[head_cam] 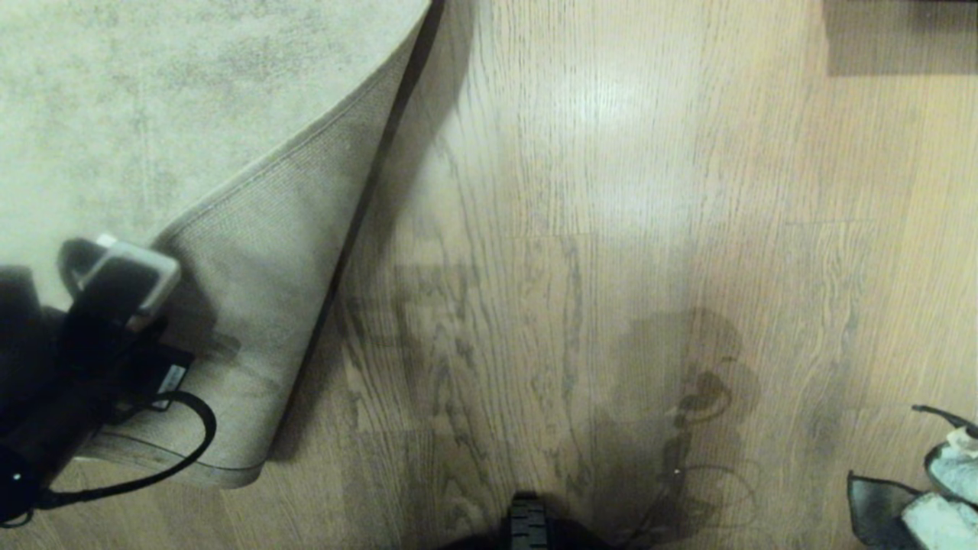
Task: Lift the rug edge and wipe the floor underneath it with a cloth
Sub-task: Wipe the floor under the carpet with a rag
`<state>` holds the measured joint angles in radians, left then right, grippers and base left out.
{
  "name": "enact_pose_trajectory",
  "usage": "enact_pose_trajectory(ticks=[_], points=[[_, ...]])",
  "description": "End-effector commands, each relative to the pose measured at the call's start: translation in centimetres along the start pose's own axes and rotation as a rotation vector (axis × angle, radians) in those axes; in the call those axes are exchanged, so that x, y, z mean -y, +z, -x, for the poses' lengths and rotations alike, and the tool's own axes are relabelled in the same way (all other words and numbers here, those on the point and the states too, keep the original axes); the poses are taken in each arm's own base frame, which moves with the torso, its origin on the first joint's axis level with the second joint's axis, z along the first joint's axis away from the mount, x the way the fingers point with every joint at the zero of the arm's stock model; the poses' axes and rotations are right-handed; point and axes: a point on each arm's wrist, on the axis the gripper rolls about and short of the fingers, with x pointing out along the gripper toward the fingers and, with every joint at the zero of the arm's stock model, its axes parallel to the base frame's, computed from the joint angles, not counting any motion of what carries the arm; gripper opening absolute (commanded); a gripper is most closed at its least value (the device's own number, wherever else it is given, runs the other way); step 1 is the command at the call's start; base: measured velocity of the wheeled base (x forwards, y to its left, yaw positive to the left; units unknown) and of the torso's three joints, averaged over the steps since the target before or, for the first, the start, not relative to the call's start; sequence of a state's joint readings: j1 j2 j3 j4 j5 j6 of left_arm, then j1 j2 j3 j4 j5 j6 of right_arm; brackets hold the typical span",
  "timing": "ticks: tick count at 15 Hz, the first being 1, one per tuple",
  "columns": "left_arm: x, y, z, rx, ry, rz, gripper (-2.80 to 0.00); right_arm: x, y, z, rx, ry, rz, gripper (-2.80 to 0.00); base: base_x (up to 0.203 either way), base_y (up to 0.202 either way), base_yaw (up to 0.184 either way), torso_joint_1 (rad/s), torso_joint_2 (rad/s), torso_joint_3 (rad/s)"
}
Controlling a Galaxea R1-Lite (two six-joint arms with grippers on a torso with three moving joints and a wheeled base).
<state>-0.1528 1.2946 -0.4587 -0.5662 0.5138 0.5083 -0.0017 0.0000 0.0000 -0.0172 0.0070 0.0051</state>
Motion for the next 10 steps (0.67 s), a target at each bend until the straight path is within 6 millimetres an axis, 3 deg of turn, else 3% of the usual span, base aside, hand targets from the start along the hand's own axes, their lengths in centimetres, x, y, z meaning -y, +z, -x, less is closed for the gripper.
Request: enact_pose_trajectory(ticks=[1, 7, 10], points=[[0.1, 0.0, -0.2, -0.005, 0.002, -0.004, -2.80, 0.0, 0.0, 0.0, -0.001, 0.000, 0.008, -2.80, 0.000, 0.000, 0.000, 0.000, 0.00, 0.000], [0.1, 0.1, -0.2, -0.003, 0.003, -0.005, -2.80, 0.0, 0.3, -0.4, -0.038, 0.014, 0.076, -2.80, 0.000, 0.000, 0.000, 0.000, 0.00, 0.000], [0.2, 0.0, -0.2, -0.007, -0.001, -0.010, -2.80, -0.3, 3.6, -1.9, -0.125, 0.143, 0.053, -2.80, 0.000, 0.000, 0.000, 0.000, 0.00, 0.000]])
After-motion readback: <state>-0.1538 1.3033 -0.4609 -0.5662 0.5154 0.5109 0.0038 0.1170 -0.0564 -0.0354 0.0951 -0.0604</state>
